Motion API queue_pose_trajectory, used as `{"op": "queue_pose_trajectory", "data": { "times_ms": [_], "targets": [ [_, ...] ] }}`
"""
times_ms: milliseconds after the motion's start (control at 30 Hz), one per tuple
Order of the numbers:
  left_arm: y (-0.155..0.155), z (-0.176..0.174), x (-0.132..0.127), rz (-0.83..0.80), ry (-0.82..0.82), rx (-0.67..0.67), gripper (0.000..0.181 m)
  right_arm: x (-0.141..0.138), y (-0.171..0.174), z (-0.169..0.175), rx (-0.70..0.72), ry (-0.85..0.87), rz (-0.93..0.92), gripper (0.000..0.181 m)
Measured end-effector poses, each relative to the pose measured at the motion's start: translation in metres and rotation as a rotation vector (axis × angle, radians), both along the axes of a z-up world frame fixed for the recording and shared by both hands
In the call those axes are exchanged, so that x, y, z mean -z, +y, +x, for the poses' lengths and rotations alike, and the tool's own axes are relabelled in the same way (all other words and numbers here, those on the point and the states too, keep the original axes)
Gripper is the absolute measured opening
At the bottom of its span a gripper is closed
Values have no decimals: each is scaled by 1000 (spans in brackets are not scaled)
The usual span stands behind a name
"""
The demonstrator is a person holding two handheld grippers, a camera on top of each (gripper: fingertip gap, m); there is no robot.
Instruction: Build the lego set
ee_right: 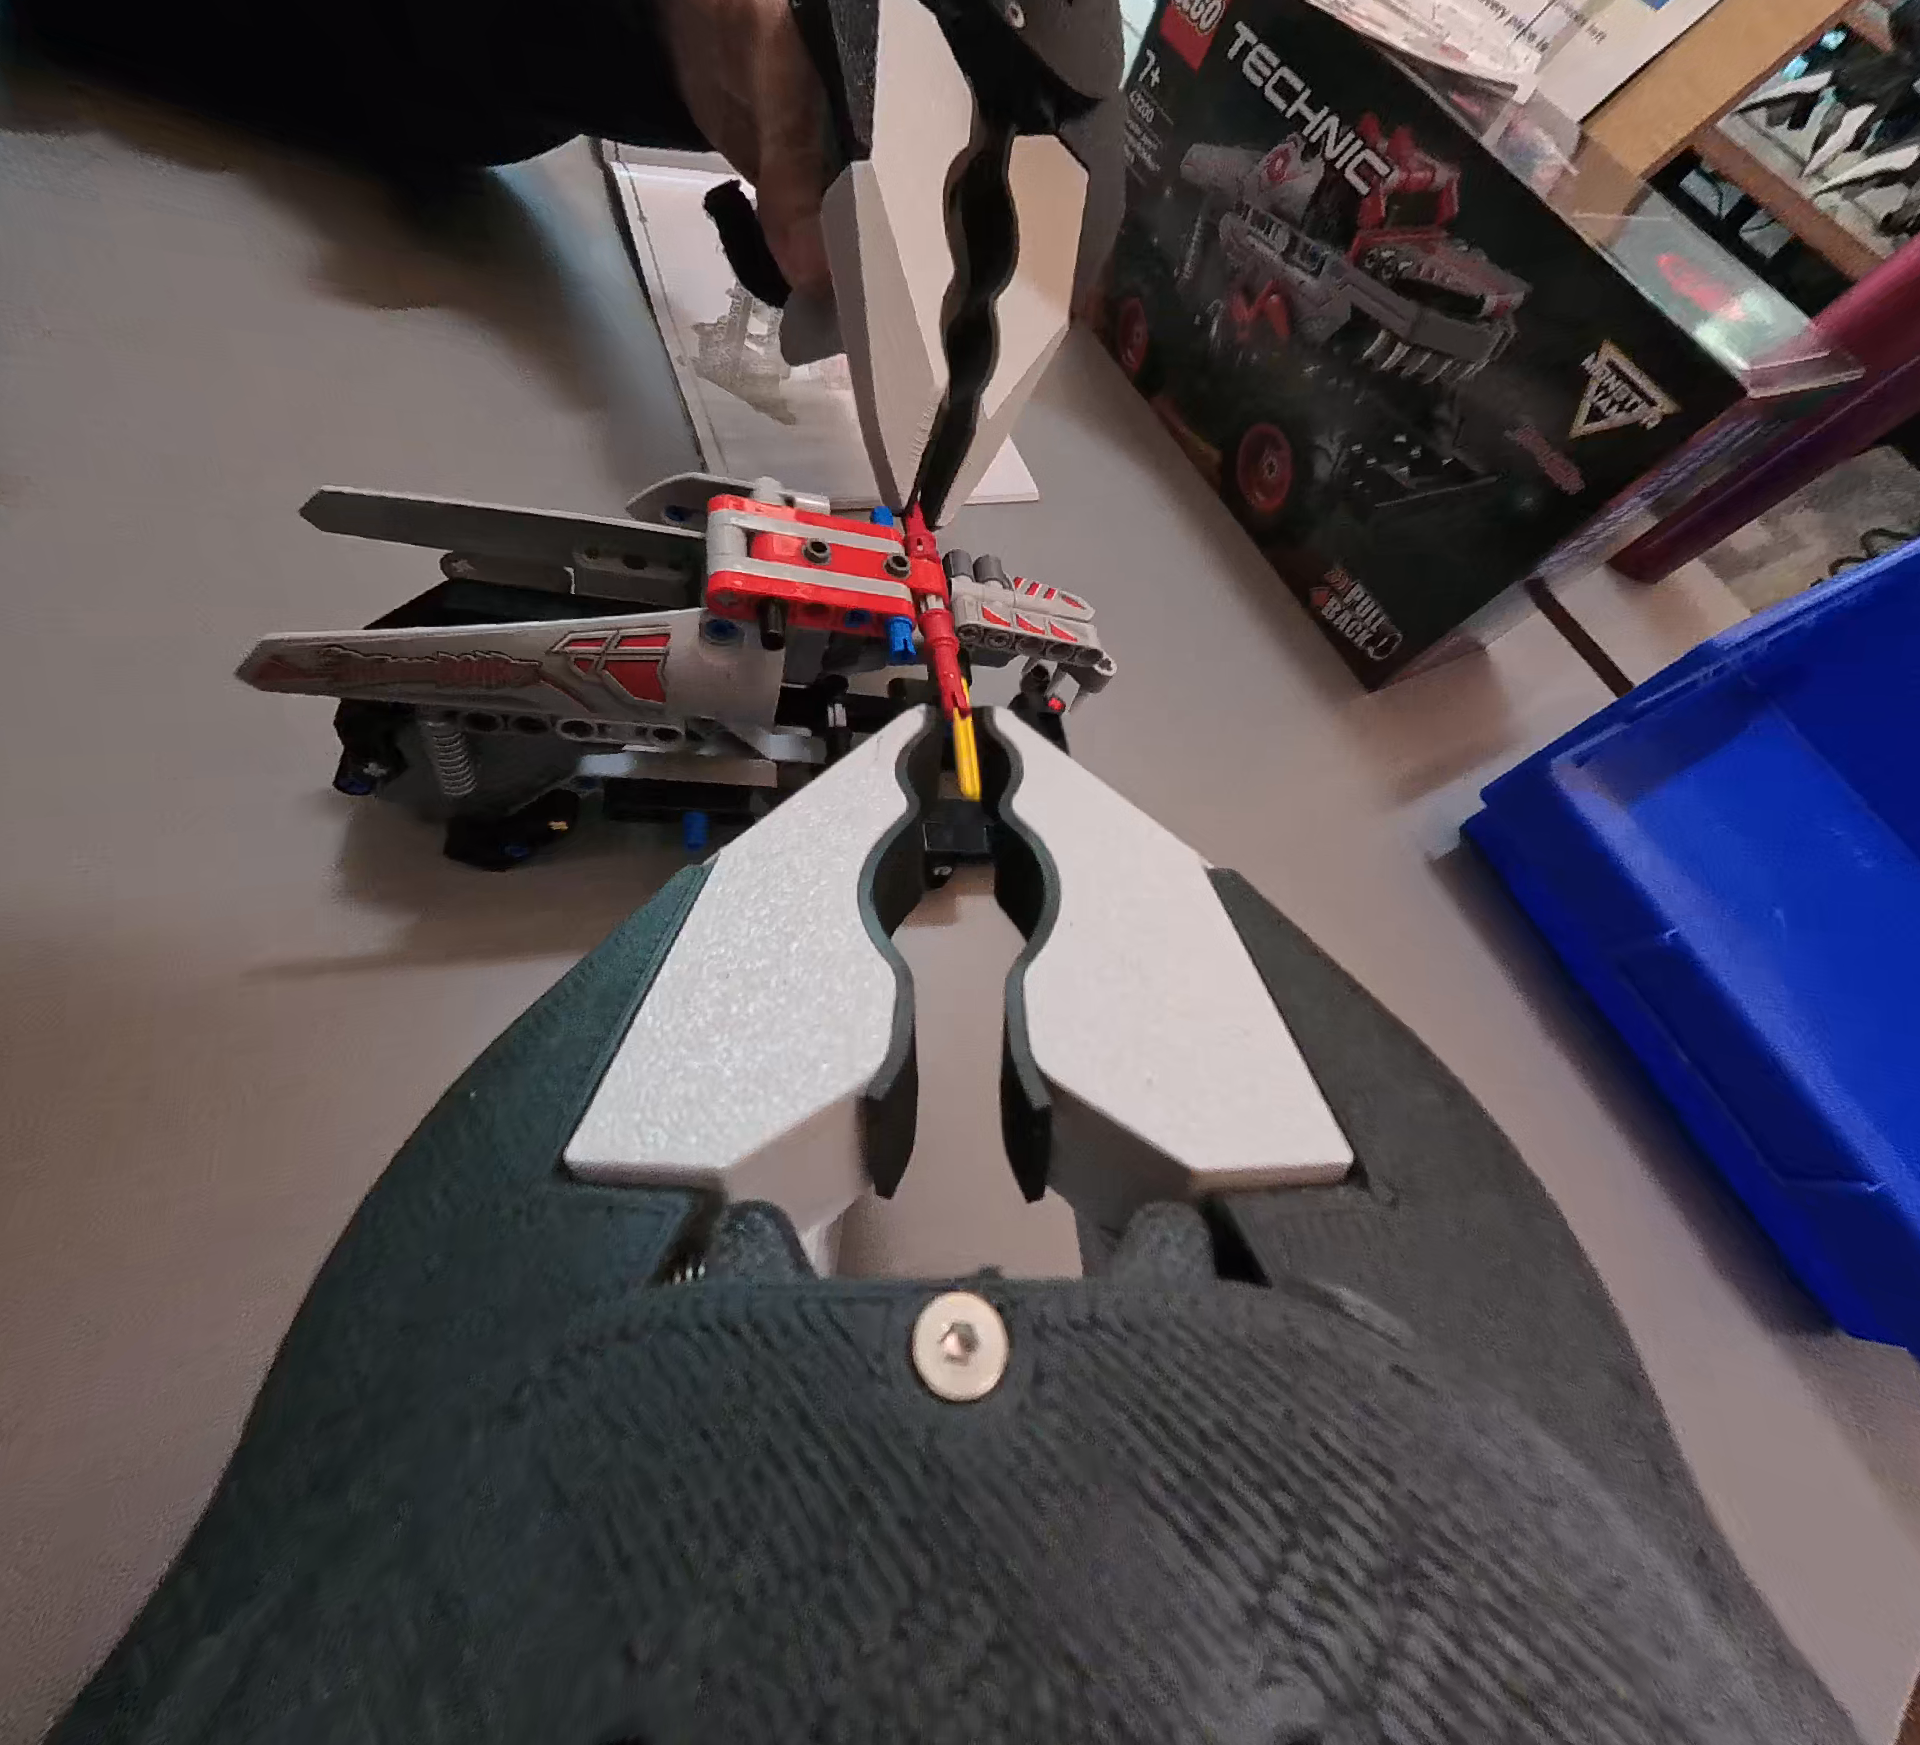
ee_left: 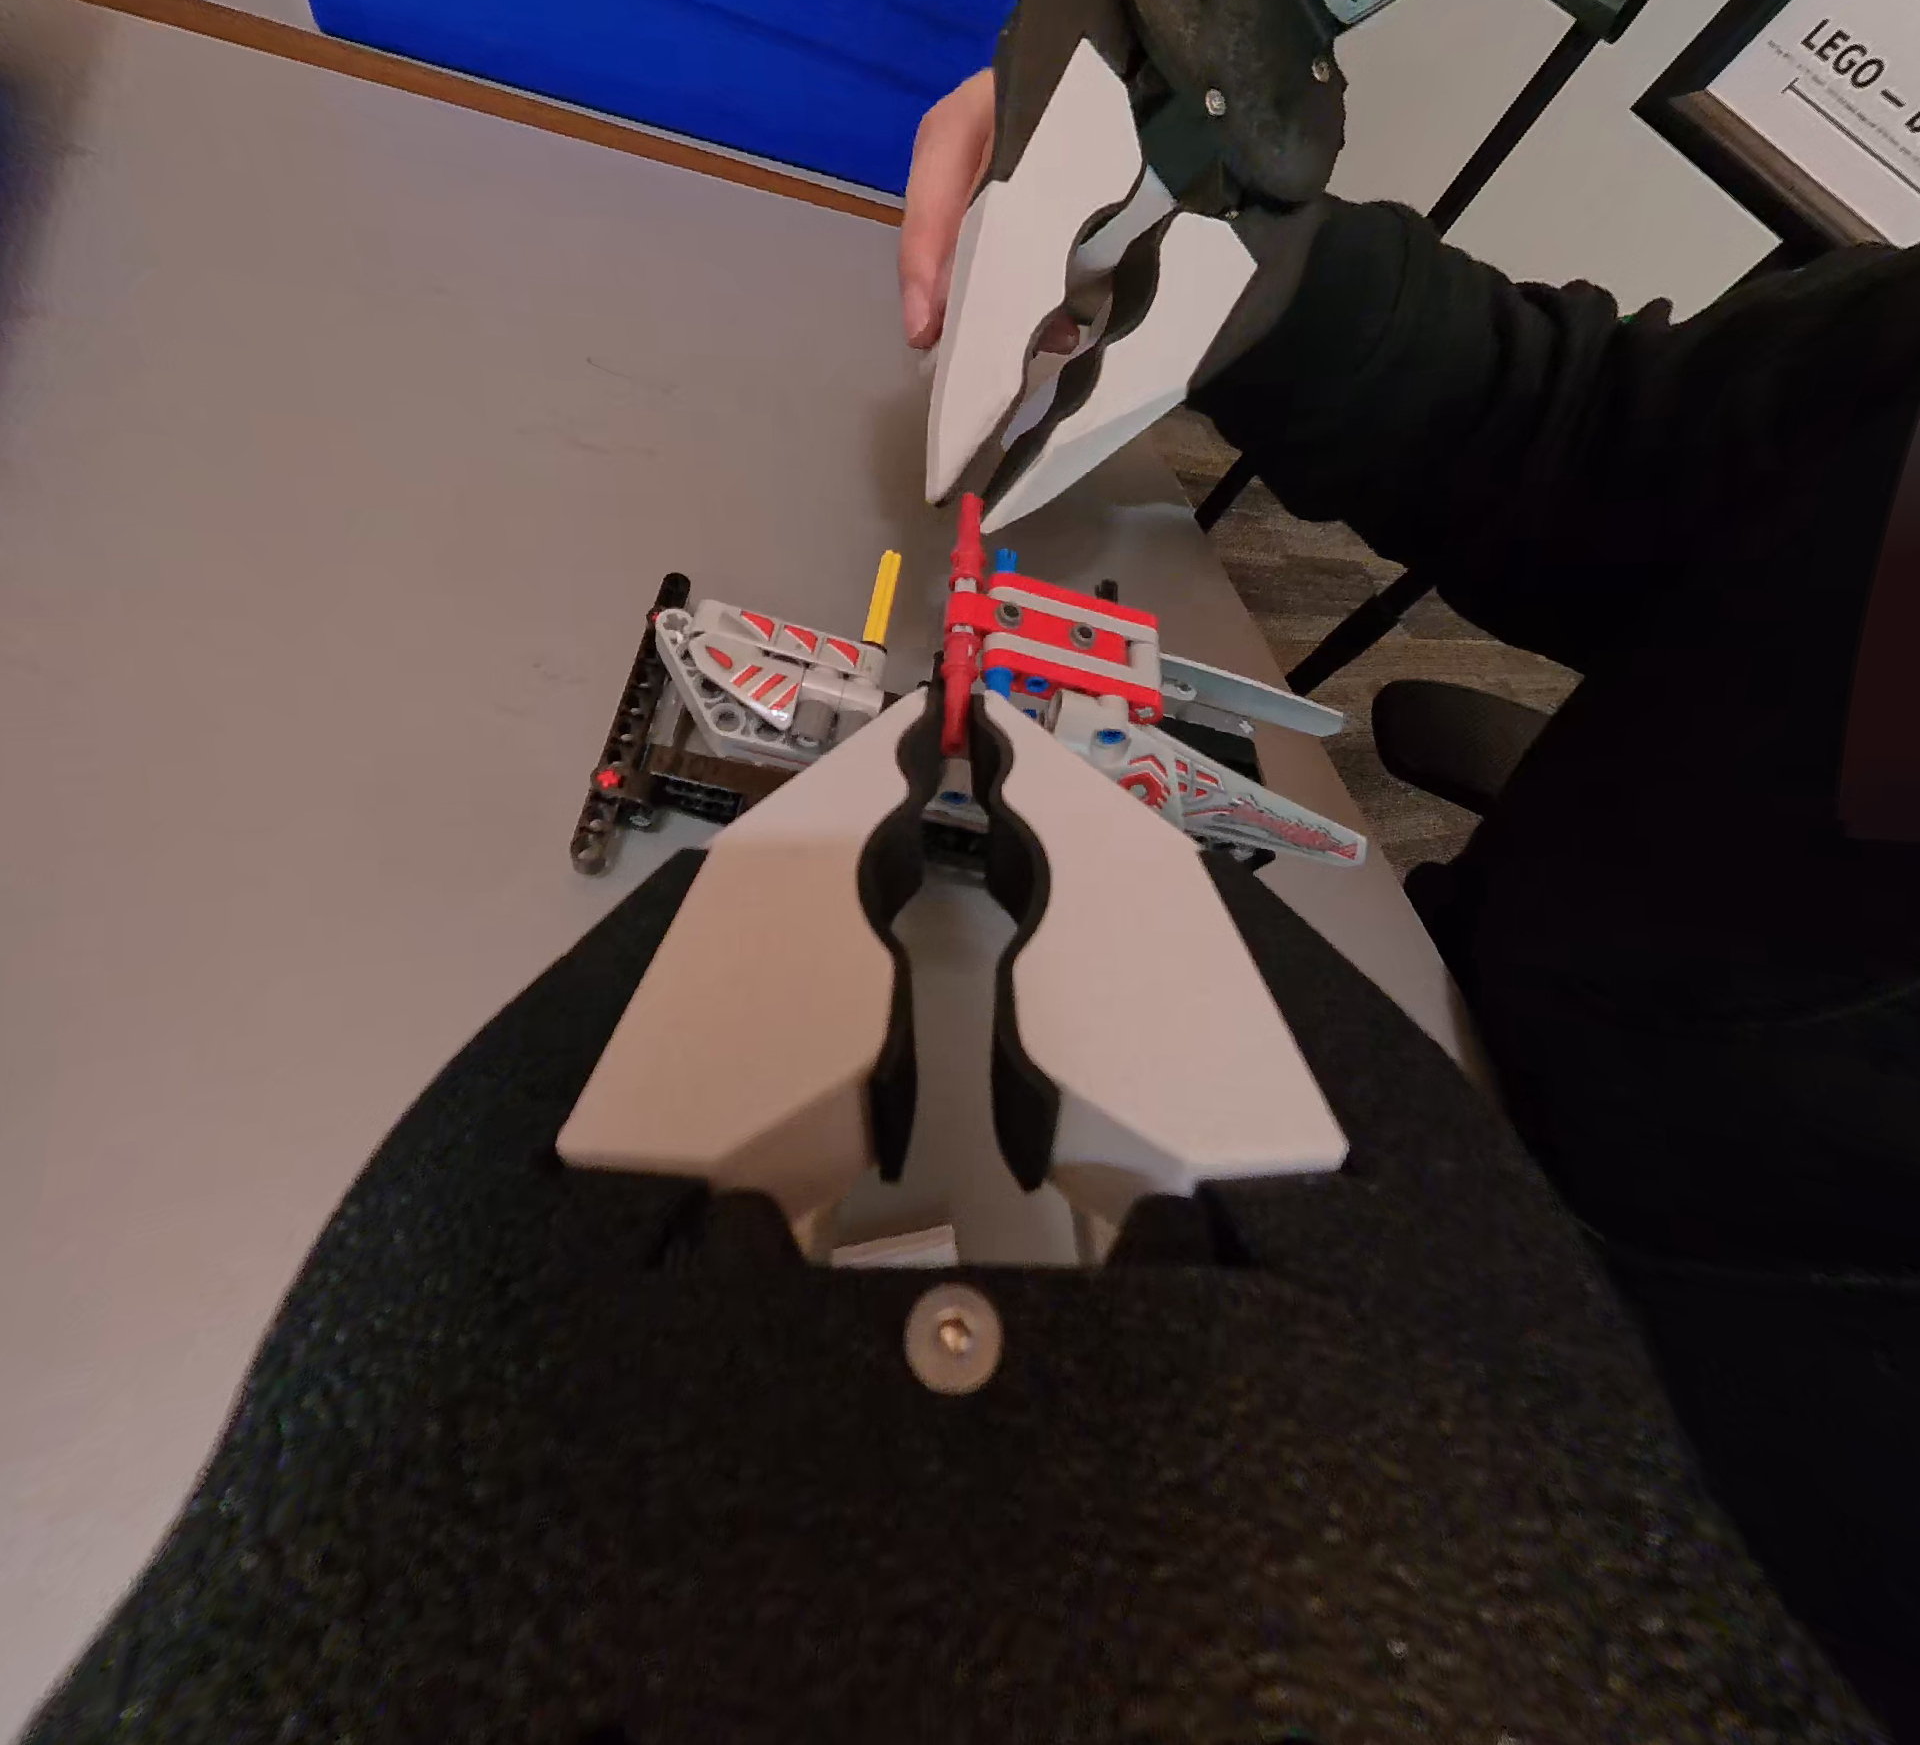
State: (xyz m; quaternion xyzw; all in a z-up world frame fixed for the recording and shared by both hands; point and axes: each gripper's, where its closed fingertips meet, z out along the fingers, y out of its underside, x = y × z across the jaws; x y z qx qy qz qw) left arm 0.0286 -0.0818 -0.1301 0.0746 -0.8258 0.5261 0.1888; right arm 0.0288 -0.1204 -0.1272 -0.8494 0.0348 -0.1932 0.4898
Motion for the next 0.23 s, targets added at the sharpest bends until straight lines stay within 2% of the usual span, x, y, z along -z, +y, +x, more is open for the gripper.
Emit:
{"op": "queue_pose_trajectory", "data": {
  "times_ms": [33, 233],
  "targets": [
    [0, 0, 0, 1, 2, 1, 2, -1, 0, 0, 2, -9, 1, 4],
    [0, 0, 0, 2, -6, -2, 2, 2, 0, 1, -12, -95, -78, 3]
  ]
}}
